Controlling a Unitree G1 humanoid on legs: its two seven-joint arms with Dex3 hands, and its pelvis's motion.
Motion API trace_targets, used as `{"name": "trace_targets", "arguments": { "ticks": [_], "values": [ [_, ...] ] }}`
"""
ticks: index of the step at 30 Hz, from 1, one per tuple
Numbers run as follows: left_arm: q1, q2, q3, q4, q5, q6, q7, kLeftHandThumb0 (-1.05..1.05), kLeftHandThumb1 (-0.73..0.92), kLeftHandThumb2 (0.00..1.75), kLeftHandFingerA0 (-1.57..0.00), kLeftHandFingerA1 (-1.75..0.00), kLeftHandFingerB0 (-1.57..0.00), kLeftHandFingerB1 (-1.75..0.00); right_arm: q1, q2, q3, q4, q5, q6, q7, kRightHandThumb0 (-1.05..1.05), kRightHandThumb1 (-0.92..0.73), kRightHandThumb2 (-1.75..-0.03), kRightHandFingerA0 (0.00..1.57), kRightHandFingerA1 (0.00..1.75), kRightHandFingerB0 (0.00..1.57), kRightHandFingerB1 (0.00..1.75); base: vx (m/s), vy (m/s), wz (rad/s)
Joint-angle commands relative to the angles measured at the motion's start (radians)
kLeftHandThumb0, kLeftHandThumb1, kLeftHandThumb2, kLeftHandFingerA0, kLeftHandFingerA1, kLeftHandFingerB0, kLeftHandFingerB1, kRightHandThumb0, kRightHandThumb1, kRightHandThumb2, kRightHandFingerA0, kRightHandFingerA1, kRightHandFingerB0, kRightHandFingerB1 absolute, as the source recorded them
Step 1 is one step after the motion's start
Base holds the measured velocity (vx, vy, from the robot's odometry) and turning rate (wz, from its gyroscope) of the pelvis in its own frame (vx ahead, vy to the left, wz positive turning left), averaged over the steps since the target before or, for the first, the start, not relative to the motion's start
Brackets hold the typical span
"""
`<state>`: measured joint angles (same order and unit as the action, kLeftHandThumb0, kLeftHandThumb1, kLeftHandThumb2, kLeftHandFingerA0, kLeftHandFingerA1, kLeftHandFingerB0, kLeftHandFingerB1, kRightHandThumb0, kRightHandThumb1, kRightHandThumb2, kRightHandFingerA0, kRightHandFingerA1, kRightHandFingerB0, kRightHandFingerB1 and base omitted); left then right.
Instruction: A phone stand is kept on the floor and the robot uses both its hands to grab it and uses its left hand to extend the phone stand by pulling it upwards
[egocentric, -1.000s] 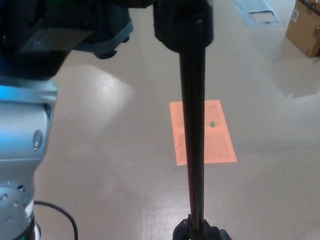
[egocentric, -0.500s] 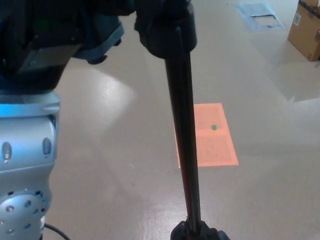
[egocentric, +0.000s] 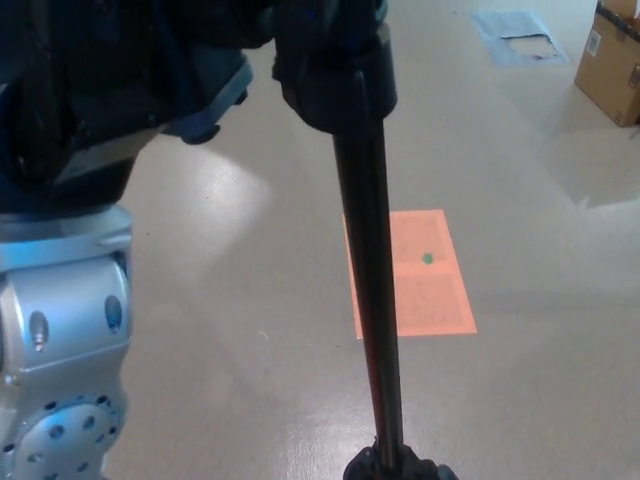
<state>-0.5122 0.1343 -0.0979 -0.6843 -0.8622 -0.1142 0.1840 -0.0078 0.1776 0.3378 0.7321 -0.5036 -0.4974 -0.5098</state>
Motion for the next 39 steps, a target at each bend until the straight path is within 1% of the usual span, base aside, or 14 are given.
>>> {"name": "trace_targets", "arguments": {
  "ticks": [1,2,3,10,11,12,13,24,30,31,32,33,38,39],
  "values": [
    [0.427,0.141,-0.279,0.265,0.352,0.141,-0.094,-0.18,0.55,0.63,-0.93,-1.75,-0.7,-1.75,0.036,0.135,-0.042,-0.027,0.108,0.067,-0.034,-0.3,-0.89,-0.67,1.07,1.75,0.91,1.75,0.0,0.0,0.0],
    [0.427,0.142,-0.28,0.266,0.352,0.139,-0.093,-0.18,0.55,0.63,-0.93,-1.75,-0.7,-1.75,0.036,0.135,-0.042,-0.027,0.108,0.068,-0.034,-0.3,-0.89,-0.67,1.07,1.75,0.91,1.75,0.0,0.0,0.0],
    [0.405,0.147,-0.289,0.234,0.357,0.143,-0.091,-0.22,0.56,0.58,-0.91,-1.75,-0.71,-1.75,0.03,0.136,-0.04,-0.022,0.104,0.066,-0.037,-0.29,-0.84,-0.81,1.22,1.75,1.03,1.75,0.0,0.0,0.0],
    [0.304,0.173,-0.304,0.076,0.355,0.177,-0.048,-0.22,0.55,0.6,-0.9,-1.75,-0.7,-1.75,0.013,0.134,-0.045,-0.008,0.108,0.052,-0.033,-0.3,-0.83,-0.82,1.24,1.75,1.04,1.75,0.0,0.0,0.0],
    [0.266,0.178,-0.292,0.048,0.356,0.189,-0.039,-0.29,0.41,0.83,-1.24,-1.44,-1.03,-1.34,0.012,0.13,-0.046,-0.006,0.108,0.043,-0.033,-0.28,-0.84,-0.8,1.22,1.75,1.01,1.75,0.0,0.0,0.0],
    [0.218,0.184,-0.277,0.014,0.359,0.205,-0.029,-0.29,0.41,0.83,-1.24,-1.44,-1.03,-1.34,0.012,0.126,-0.047,-0.004,0.108,0.032,-0.033,-0.28,-0.84,-0.8,1.22,1.75,1.01,1.75,0.0,0.0,0.0],
    [0.179,0.191,-0.268,-0.007,0.357,0.223,-0.017,-0.21,0.53,0.62,-0.94,-1.75,-0.73,-1.75,0.01,0.12,-0.045,-0.001,0.101,0.019,-0.036,-0.27,-0.85,-0.8,1.22,1.75,0.99,1.75,0.0,0.0,0.0],
    [-0.064,0.172,-0.279,0.027,0.359,0.263,0.01,-0.22,0.48,0.66,-0.98,-1.75,-0.76,-1.75,0.015,0.122,-0.044,0.0,0.096,0.022,-0.034,-0.29,-0.84,-0.8,1.23,1.75,1.01,1.75,0.0,0.0,0.0],
    [-0.149,0.165,-0.305,0.071,0.411,0.299,0.032,-0.27,0.5,0.62,-0.98,-1.71,-0.94,-1.75,0.012,0.119,-0.046,0.006,0.095,0.016,-0.031,-0.29,-0.85,-0.8,1.23,1.75,0.99,1.75,0.0,0.0,0.0],
    [-0.151,0.164,-0.308,0.075,0.413,0.3,0.034,-0.27,0.5,0.62,-0.98,-1.71,-0.94,-1.75,0.012,0.118,-0.045,0.006,0.093,0.017,-0.032,-0.29,-0.85,-0.8,1.23,1.75,0.99,1.75,0.0,0.0,0.0],
    [-0.157,0.159,-0.312,0.082,0.407,0.305,0.038,-0.25,0.49,0.63,-1.04,-1.72,-0.84,-1.75,0.013,0.119,-0.046,0.005,0.094,0.019,-0.03,-0.29,-0.85,-0.8,1.23,1.75,0.99,1.75,0.0,0.0,0.0],
    [-0.155,0.156,-0.315,0.088,0.401,0.306,0.039,-0.28,0.37,0.88,-1.33,-1.42,-1.14,-1.33,0.019,0.123,-0.044,0.007,0.098,0.016,-0.027,-0.29,-0.84,-0.8,1.23,1.75,1.0,1.75,0.0,0.0,0.0],
    [-0.164,0.141,-0.329,0.127,0.404,0.299,0.038,-0.25,0.35,0.85,-1.34,-1.45,-1.12,-1.35,0.023,0.122,-0.038,0.009,0.096,0.014,-0.029,-0.29,-0.85,-0.79,1.2,1.75,0.97,1.75,0.0,0.0,0.0],
    [-0.165,0.138,-0.329,0.143,0.398,0.298,0.034,-0.18,0.48,0.7,-1.03,-1.75,-0.81,-1.75,0.023,0.119,-0.037,0.01,0.096,0.015,-0.03,-0.28,-0.85,-0.79,1.2,1.75,0.98,1.75,0.0,0.0,0.0]
  ]
}}
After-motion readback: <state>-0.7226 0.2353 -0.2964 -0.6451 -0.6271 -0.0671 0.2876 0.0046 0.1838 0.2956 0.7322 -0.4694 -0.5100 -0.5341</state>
